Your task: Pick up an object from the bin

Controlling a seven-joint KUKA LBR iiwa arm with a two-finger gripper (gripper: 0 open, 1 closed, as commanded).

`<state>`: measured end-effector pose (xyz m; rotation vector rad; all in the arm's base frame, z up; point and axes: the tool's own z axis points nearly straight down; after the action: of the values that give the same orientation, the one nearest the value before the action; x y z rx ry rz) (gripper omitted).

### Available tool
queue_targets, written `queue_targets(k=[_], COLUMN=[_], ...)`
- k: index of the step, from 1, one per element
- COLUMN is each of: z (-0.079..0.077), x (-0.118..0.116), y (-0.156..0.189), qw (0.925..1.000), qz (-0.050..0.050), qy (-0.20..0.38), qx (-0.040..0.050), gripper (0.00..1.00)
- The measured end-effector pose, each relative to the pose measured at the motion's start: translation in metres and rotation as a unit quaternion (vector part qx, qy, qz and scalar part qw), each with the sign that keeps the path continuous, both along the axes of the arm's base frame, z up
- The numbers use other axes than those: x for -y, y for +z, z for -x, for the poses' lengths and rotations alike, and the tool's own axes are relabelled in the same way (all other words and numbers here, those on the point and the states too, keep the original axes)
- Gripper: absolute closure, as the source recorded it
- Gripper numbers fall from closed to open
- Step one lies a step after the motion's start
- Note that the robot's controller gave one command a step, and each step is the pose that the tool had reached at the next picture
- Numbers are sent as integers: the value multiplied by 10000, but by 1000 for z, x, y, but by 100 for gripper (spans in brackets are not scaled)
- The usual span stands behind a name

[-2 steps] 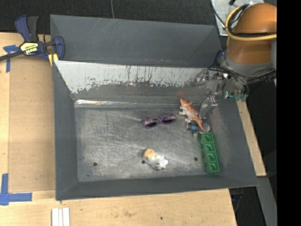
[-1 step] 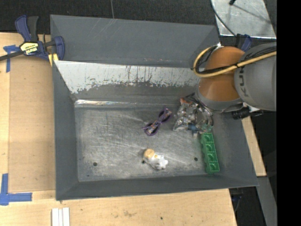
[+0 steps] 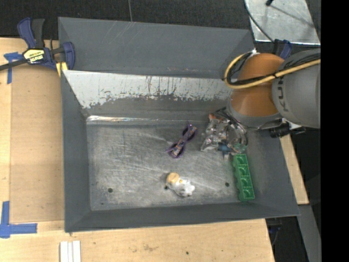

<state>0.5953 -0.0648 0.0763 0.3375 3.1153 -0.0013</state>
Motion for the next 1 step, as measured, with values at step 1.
queue_targets(k=[1], z=[37], x=[30], y=[3], qw=[10000], qz=[-12], qy=[-42], qx=[21], gripper=[100])
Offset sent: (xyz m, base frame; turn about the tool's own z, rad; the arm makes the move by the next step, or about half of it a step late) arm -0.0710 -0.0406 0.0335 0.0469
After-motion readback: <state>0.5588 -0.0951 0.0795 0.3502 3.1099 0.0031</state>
